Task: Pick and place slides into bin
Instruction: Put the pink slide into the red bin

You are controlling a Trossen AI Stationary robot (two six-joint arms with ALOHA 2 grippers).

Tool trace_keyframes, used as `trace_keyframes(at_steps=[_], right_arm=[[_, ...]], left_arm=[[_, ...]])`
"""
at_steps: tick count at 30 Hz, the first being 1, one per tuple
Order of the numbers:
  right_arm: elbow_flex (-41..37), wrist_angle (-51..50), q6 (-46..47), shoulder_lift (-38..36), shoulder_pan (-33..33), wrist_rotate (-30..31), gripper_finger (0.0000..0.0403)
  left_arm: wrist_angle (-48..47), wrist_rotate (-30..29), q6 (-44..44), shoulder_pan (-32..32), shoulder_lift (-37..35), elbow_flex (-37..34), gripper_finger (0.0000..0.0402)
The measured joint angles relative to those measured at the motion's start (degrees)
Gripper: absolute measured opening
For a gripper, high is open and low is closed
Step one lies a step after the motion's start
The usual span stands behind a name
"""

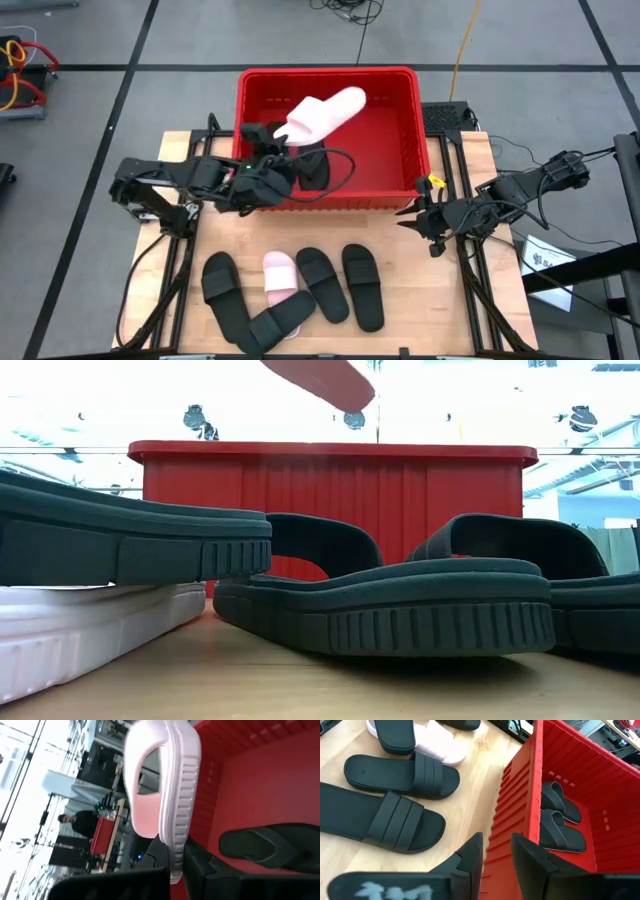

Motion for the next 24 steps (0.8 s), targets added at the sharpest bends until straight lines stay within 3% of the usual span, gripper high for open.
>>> trace_keyframes(at_steps=[8,24], right_arm=[[0.0,0.02,0.0,0.0,0.0,-0.04,0.009],[0.0,-0.06,-0.01,0.0,0.0,-0.11,0.0091]], left_arm=[[-2.55,-2.81,-7.89,2.82,4.07,-0.04,0.0007],[-4.16,-15.07,-9.23,3.34,8.44,-0.04,0.0007]])
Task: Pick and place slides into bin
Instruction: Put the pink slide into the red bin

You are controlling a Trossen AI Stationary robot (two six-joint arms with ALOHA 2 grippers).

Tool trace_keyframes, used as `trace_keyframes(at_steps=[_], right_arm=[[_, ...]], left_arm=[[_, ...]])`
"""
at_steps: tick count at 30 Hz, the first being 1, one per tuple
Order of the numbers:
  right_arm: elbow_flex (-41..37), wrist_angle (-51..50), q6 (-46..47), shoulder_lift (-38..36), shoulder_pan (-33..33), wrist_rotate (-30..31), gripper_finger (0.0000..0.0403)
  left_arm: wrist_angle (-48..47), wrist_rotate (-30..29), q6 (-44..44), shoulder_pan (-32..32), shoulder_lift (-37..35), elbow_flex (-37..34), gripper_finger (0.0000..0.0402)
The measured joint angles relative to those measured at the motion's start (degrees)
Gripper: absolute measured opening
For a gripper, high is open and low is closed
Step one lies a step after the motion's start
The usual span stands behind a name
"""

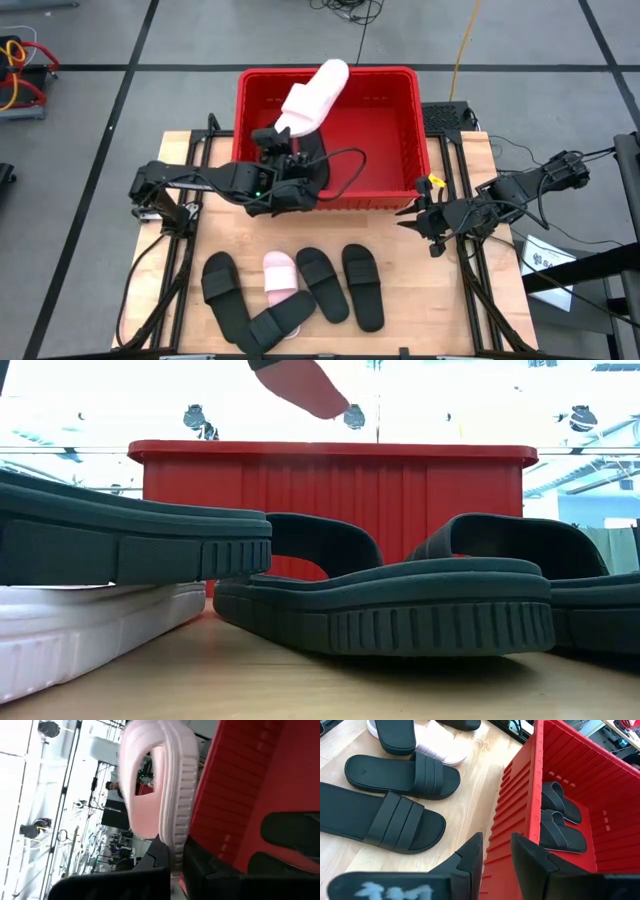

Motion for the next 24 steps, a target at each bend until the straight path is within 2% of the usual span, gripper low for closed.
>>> trace_keyframes(at_steps=[4,11,24], right_arm=[[0.0,0.0,-0.01,0.0,0.0,0.0,0.009],[0.0,0.0,-0.01,0.0,0.02,0.0,0.0089],[0.0,-0.01,-0.01,0.0,0.02,0.0,0.0089]], left_arm=[[0.02,-1.21,-2.58,0.0,-0.15,0.0,0.0006],[-0.02,-10.22,-2.15,0.0,-0.14,0.0,0.0006],[-0.18,-10.27,0.62,0.0,-0.14,-0.84,0.0006]])
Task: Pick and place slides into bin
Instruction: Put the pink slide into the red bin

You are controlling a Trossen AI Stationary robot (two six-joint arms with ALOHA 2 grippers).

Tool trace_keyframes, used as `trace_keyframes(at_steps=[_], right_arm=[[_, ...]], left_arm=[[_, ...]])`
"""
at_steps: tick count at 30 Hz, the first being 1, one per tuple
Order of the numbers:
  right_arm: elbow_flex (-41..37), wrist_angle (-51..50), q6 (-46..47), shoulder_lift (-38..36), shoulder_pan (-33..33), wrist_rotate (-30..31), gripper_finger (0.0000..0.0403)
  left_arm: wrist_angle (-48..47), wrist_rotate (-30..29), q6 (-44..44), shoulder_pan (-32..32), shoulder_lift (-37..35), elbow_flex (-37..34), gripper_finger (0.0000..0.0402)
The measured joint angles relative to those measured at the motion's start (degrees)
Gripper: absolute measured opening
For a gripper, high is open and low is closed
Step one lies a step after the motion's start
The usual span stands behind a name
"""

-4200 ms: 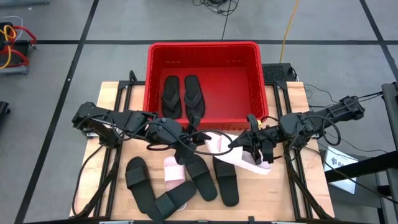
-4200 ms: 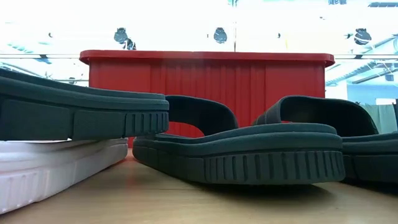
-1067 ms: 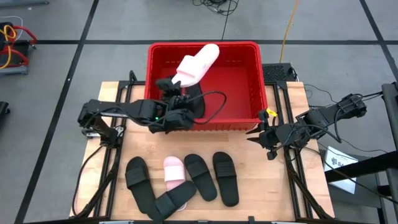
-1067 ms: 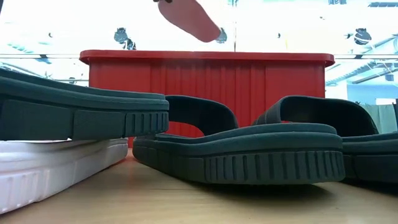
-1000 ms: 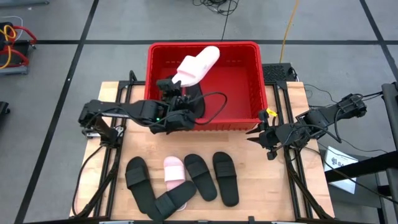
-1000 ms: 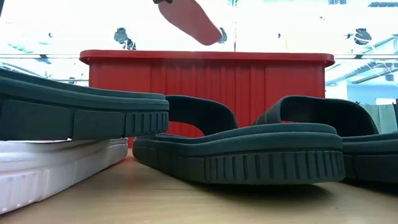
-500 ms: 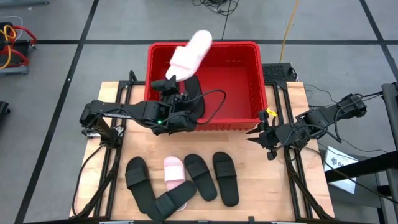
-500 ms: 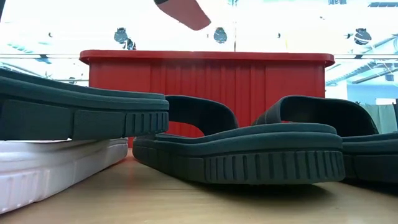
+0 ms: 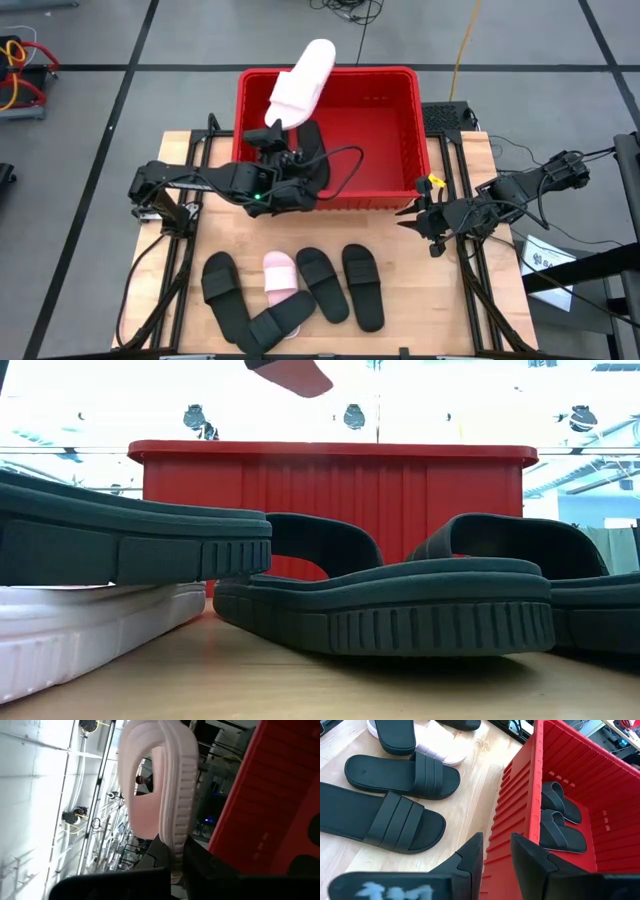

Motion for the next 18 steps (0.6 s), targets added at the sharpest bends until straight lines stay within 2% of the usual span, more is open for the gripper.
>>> trace_keyframes(at_steps=[5,11,18], right_arm=[[0.0,-0.02,0.0,0.0,-0.02,0.0,0.0089],[0.0,-0.02,0.0,0.0,-0.02,0.0,0.0089],[0.0,-0.02,-1.95,0.0,-0.02,-0.02,0.0089]], left_arm=[[-0.01,0.04,1.33,0.0,0.0,-1.24,0.0006],[0.01,0.11,-2.32,0.04,0.0,-3.23,0.0006],[0.14,7.16,-5.76,0.45,0.0,-3.42,0.0006]])
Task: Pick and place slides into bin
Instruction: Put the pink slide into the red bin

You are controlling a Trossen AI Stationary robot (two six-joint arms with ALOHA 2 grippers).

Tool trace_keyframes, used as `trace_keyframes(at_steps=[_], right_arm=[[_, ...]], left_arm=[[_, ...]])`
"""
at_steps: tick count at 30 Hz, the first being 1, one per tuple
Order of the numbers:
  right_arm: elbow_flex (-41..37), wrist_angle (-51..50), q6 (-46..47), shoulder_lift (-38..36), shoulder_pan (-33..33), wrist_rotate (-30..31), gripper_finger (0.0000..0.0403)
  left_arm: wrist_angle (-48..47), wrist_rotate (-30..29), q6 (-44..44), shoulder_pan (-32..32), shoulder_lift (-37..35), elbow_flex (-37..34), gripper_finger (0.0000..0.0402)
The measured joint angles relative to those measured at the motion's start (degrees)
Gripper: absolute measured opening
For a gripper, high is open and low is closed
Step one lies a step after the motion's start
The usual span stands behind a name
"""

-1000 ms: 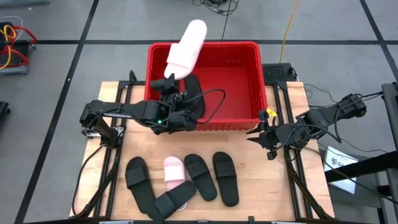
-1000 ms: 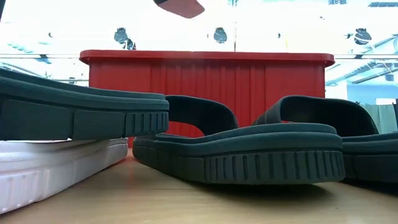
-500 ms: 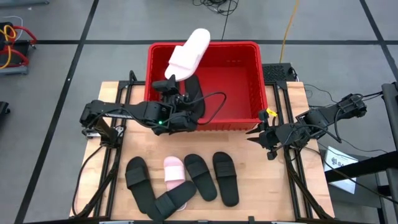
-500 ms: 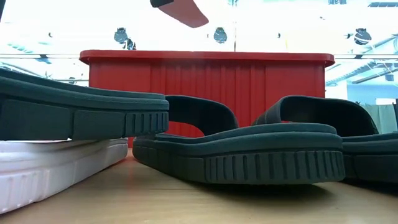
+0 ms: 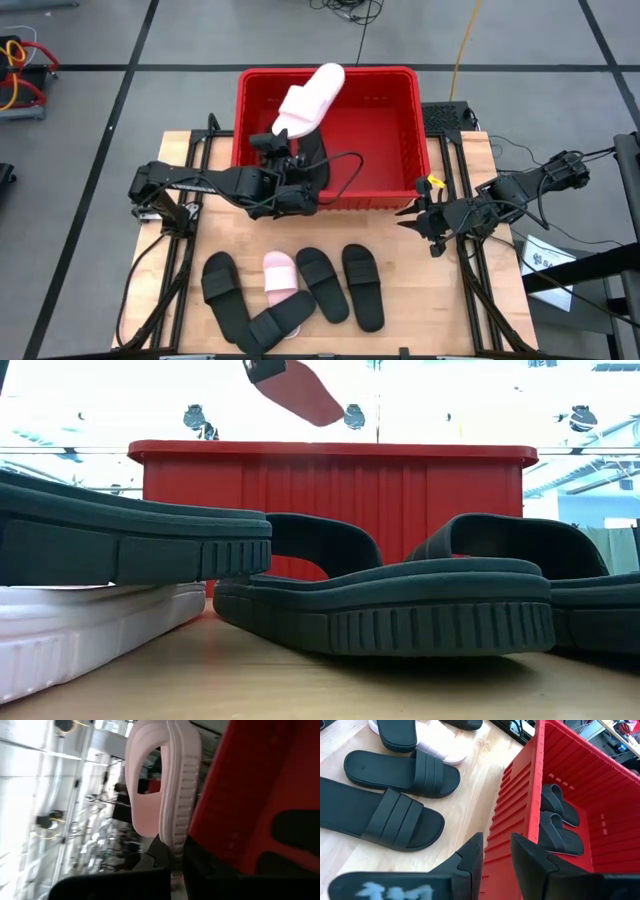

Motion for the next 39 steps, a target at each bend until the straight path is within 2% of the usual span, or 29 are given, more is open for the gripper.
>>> trace_keyframes(at_steps=[7,13,16,24,30,39], right_arm=[[0.0,0.0,-1.39,0.0,0.0,0.0,0.0089],[0.0,0.0,-1.35,0.0,0.0,0.0,0.0089],[0.0,0.02,-1.35,0.0,0.0,0.0,0.0089],[0.0,0.03,-2.49,0.02,0.0,0.02,0.0089],[0.0,0.09,-2.79,0.02,0.0,1.46,0.0089],[0.0,0.24,-2.81,0.02,-0.01,1.53,0.0089]], left_arm=[[1.41,13.61,-6.96,4.6,0.0,0.0,0.0006],[11.42,27.41,-6.6,9.41,0.04,-0.02,0.0005],[14.54,31.24,-6.67,11.59,1.09,0.02,0.0006],[16.74,35.55,-5.65,15.86,7.73,-0.01,0.0006],[17.51,41.12,-6.14,16.96,11.76,-0.02,0.0005],[17.1,42.77,-9.25,19.65,15.25,-0.02,0.0005]])
